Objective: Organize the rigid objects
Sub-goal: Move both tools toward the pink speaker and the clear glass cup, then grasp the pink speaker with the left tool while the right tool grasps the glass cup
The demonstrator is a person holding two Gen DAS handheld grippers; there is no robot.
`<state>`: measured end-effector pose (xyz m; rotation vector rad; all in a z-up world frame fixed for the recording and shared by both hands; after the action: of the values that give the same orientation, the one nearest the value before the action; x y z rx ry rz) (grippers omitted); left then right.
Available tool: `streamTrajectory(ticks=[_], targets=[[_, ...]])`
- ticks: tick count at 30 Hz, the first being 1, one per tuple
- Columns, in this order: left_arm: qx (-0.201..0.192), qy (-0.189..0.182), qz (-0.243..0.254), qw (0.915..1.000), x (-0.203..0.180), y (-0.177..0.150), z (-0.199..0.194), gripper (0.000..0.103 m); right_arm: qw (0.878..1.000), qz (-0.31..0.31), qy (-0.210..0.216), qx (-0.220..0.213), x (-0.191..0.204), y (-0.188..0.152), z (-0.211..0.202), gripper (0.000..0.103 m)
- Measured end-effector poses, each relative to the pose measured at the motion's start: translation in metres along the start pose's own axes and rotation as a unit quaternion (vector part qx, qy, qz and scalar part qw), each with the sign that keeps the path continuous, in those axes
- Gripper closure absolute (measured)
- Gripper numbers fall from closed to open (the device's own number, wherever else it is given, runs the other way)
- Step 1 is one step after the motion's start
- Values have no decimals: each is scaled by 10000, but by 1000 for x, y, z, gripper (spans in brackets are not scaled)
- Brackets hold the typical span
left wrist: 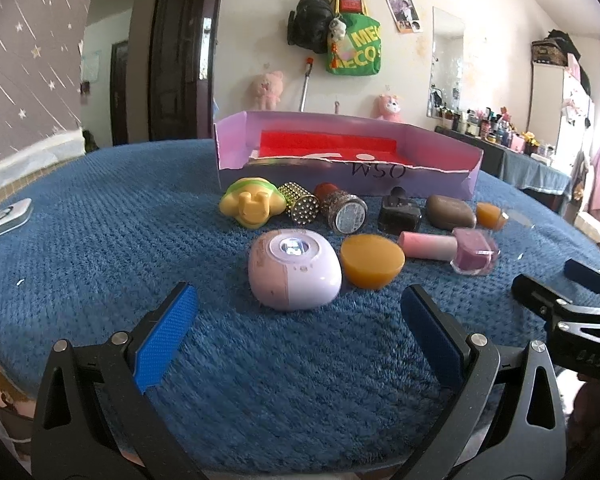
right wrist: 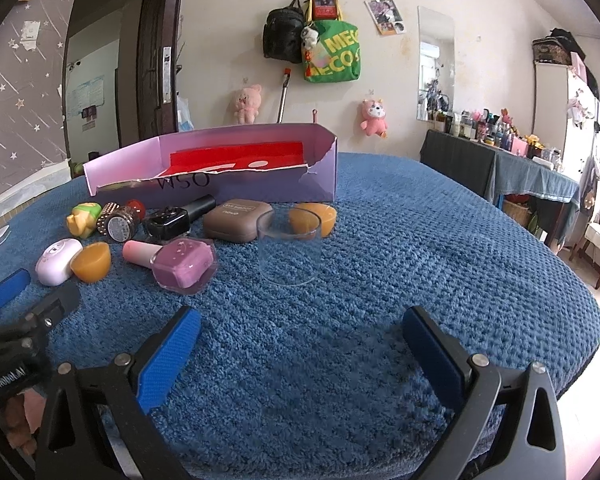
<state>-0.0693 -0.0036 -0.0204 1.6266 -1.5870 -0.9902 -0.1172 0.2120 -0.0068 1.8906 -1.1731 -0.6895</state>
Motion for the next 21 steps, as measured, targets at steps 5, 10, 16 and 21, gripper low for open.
streamTrajectory(ticks=[5, 10, 16, 21], targets=[[165, -39, 25, 9999, 12, 21, -3, 0, 9999, -35, 70, -104, -6, 20, -5, 0], [871, -292, 407, 9949, 9, 34, 7, 0, 9996, -94, 204, 186, -11, 47, 5, 0], [1330, -442, 568, 9885, 14, 35, 9, 1, 9961, -151, 403, 775, -19, 58, 27, 0], [1592, -300, 867, 9830, 15, 28, 16, 11, 9927, -359, 383, 1082, -16, 54, 41, 6]])
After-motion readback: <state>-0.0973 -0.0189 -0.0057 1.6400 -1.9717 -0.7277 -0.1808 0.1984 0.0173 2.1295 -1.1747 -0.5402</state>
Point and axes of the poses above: each gripper's, at about its wrist camera, not at the fingertips, and z roughly the way its jaws point, x to its left, y to its top, the point moved 7 cm from there along z, roughly the way its jaws point, and after that the axes turned 3 degrees about x, right-handed, at the moved point
